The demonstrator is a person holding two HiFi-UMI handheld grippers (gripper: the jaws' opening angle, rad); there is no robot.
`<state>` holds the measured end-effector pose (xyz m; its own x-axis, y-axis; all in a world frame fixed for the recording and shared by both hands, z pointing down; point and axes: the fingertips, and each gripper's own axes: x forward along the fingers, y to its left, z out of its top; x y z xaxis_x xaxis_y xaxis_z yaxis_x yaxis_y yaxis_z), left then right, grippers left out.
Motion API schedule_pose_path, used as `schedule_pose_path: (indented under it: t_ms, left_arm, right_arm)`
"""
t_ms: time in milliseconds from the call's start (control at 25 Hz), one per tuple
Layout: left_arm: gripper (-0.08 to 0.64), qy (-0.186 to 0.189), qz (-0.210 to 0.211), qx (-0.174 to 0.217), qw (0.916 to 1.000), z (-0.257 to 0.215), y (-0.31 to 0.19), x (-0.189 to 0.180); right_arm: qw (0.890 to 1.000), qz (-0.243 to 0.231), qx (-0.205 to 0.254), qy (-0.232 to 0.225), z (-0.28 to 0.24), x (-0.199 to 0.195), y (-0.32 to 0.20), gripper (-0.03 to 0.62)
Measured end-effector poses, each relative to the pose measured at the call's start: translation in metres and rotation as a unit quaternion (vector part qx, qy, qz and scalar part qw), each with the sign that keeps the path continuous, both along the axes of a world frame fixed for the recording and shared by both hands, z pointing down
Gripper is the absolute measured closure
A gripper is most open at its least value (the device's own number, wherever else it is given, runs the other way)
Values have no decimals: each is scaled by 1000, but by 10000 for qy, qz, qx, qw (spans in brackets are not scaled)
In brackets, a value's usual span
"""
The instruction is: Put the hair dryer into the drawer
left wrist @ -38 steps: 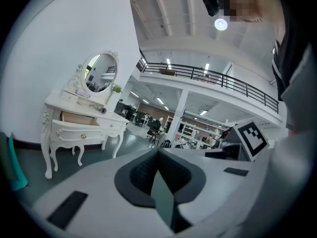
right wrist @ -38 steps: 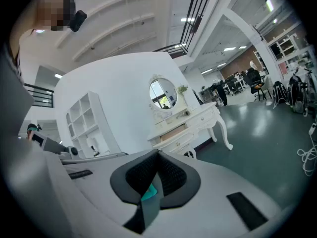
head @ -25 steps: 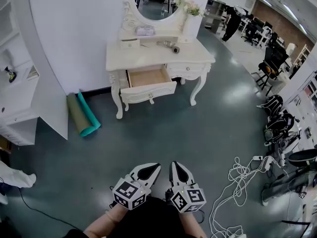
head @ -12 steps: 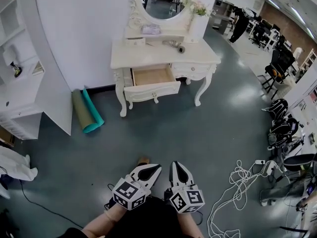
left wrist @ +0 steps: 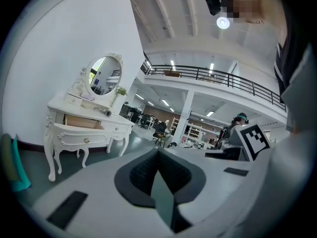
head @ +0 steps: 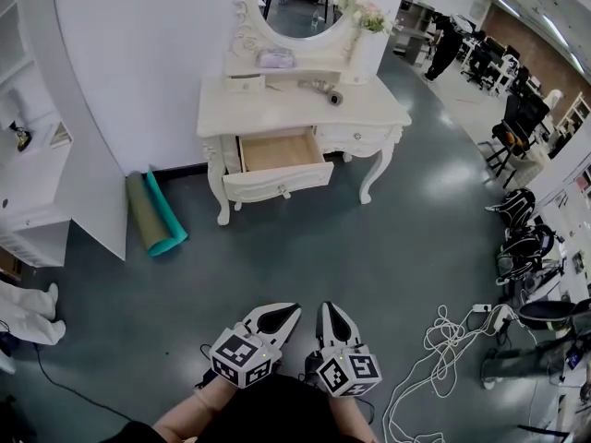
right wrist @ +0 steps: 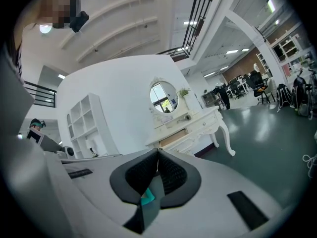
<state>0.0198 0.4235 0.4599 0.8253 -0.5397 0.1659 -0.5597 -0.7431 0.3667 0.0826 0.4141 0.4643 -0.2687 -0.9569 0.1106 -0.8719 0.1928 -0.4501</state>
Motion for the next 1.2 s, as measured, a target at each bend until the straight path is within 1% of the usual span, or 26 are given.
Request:
schedule_pose_path:
  t_ms: [240,600,720,920,1200]
  left_arm:
    - [560,28,30,-29,10000,-5,-56,9]
    - [560,62,60,64,9999,-18,-137,10]
    - [560,102,86,153,9998,-25,-162,13]
    - [560,128,252,178,9994,-28,-191,21]
    - [560,121,404,190,9989,-27,-221,20]
  right_arm:
    - [10000,76,37,-42,-8,8,-57,561]
    - [9996,220,145,-25,-23,16,-132,561]
    - [9995,260,169,9,-27,19,-153,561]
    - [9992,359,147,11,-28,22,-182,561]
    - [9990,417,147,-20,-25,17,-212,561]
